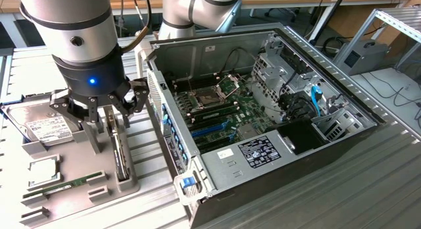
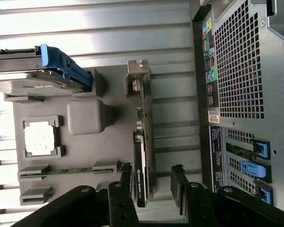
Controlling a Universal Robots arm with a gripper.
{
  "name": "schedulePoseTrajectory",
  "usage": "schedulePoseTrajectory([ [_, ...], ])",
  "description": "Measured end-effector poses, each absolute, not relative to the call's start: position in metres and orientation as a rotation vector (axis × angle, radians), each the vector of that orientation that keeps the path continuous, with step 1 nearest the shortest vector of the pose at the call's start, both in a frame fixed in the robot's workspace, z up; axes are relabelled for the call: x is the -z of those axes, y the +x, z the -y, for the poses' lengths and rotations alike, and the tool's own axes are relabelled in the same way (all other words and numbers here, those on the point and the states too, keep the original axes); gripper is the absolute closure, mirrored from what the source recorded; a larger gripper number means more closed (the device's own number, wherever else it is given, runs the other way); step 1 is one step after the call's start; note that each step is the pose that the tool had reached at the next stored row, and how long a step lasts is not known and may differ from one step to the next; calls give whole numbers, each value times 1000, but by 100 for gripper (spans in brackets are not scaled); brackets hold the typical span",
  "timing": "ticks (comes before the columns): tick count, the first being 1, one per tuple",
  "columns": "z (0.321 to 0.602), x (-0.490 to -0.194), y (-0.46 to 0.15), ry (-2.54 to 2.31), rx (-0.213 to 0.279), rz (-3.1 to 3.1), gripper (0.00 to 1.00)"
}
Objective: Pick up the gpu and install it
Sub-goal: 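Pick up the gpu and move the gpu toward the slot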
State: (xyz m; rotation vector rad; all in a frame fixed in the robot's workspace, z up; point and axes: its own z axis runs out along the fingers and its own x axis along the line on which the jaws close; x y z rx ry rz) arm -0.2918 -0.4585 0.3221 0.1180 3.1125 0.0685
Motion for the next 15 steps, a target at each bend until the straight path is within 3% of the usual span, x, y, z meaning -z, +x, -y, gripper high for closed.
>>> schedulePoseTrajectory([
  [1, 459, -322, -292, 118, -68, -3112, 56],
  [2, 458, -320, -292, 118, -69, -3112, 50],
  [15, 458, -299, -293, 118, -68, -3113, 50],
])
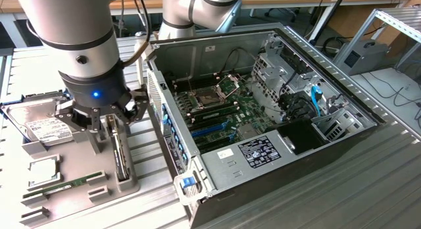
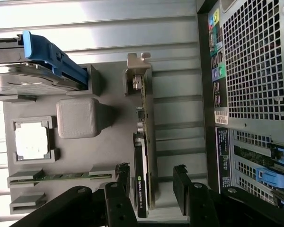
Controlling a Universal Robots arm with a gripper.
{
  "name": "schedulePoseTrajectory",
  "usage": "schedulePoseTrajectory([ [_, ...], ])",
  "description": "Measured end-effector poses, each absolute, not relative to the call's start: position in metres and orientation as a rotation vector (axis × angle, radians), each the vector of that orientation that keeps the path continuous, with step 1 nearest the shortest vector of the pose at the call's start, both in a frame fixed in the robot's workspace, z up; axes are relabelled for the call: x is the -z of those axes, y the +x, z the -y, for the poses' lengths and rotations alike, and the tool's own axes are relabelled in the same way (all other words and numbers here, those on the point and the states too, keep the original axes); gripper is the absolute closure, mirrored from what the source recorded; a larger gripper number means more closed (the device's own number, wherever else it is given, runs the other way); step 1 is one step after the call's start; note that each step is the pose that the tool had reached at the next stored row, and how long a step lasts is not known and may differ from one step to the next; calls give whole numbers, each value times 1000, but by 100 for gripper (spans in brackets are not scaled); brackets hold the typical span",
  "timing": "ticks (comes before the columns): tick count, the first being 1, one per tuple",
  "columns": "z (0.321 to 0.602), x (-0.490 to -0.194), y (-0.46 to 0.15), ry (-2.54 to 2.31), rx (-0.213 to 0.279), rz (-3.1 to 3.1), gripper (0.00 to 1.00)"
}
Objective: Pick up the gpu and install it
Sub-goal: 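Pick up the gpu and move the gpu toward the slot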
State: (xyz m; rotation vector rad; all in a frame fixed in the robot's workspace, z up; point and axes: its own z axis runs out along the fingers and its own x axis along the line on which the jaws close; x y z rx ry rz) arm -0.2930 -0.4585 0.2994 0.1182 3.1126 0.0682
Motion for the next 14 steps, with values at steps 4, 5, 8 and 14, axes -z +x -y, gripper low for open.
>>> schedulePoseTrajectory([
  [4, 459, -296, -295, 118, -68, -3112, 50],
  [5, 459, -295, -295, 118, -68, -3113, 50],
  [8, 458, -290, -295, 118, -68, -3112, 50],
  [14, 459, -282, -295, 118, -68, -3112, 50],
])
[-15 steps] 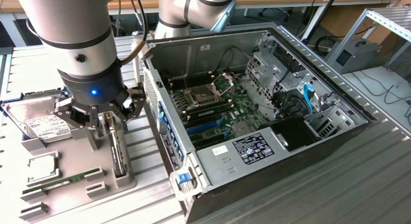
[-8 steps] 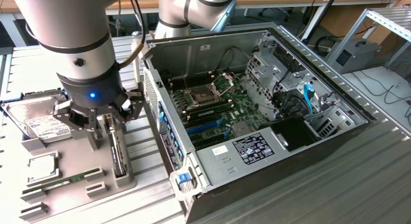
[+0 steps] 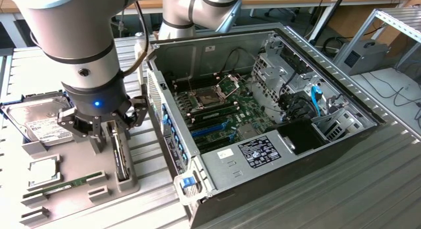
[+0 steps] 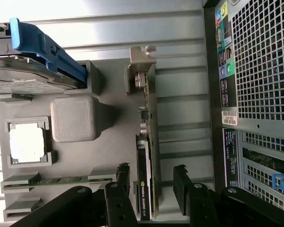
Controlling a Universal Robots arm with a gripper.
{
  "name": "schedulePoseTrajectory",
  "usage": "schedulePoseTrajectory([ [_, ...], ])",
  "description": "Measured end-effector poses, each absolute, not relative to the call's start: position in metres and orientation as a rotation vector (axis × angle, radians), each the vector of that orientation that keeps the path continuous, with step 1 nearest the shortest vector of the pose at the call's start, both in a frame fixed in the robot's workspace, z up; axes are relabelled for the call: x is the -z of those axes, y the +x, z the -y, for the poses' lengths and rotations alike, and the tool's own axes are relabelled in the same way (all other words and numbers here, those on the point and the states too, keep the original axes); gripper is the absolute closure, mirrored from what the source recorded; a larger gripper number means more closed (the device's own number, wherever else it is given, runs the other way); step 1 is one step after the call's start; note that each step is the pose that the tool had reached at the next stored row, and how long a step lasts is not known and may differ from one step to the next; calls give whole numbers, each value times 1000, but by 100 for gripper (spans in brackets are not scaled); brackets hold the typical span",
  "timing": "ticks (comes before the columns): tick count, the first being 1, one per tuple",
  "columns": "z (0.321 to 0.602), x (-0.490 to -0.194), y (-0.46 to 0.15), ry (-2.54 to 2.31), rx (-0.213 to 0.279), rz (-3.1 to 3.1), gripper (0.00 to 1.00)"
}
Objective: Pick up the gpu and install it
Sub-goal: 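Pick up the gpu and move the gpu toward the slot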
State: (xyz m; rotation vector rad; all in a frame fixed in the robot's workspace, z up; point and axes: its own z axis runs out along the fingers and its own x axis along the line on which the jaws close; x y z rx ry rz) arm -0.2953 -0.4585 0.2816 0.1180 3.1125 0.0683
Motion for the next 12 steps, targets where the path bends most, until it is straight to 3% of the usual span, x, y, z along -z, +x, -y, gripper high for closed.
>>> schedulePoseTrajectory([
  [12, 464, -276, -296, 118, -69, -3112, 50],
])
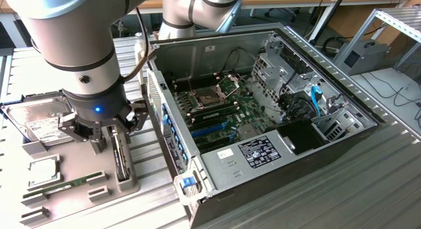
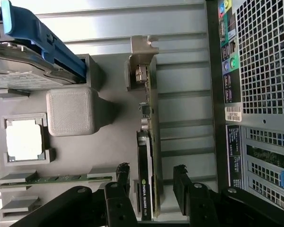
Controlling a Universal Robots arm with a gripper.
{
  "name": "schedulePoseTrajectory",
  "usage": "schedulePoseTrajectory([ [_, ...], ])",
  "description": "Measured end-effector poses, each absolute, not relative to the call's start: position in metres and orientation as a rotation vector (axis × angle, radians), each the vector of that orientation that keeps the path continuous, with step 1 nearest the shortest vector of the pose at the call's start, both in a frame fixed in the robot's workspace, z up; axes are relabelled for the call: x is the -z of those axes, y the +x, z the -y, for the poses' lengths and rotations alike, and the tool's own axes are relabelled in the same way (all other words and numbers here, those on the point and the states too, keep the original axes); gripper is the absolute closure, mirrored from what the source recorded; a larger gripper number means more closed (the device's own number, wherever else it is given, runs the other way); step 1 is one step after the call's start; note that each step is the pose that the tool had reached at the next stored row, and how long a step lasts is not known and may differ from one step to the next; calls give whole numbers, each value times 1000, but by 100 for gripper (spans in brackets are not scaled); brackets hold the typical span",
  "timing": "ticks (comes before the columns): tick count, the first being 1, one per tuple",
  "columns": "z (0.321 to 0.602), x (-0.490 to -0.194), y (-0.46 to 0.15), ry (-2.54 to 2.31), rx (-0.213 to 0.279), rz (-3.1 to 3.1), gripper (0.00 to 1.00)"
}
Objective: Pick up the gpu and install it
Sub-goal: 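Pick up the gpu and move the gpu toward the slot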
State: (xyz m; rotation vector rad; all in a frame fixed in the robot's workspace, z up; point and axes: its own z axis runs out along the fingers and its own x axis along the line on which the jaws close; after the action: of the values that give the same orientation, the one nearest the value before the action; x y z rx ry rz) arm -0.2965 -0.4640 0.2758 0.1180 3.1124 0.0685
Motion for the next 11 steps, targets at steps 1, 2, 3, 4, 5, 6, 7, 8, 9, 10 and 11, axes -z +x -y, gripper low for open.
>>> schedulePoseTrajectory([
  [1, 464, -275, -297, 118, -69, -3112, 50],
  [2, 464, -274, -297, 118, -69, -3112, 50],
  [3, 464, -273, -297, 118, -68, -3112, 50],
  [4, 464, -271, -297, 118, -68, -3112, 50],
  [5, 465, -270, -297, 118, -68, -3113, 50],
  [6, 465, -268, -297, 118, -68, -3112, 50],
  [7, 465, -267, -297, 118, -68, -3112, 50],
  [8, 465, -265, -297, 118, -68, -3112, 50],
  [9, 465, -265, -297, 118, -68, -3113, 50],
  [10, 465, -265, -297, 118, -68, -3113, 50],
  [11, 465, -265, -297, 118, -68, -3113, 50],
])
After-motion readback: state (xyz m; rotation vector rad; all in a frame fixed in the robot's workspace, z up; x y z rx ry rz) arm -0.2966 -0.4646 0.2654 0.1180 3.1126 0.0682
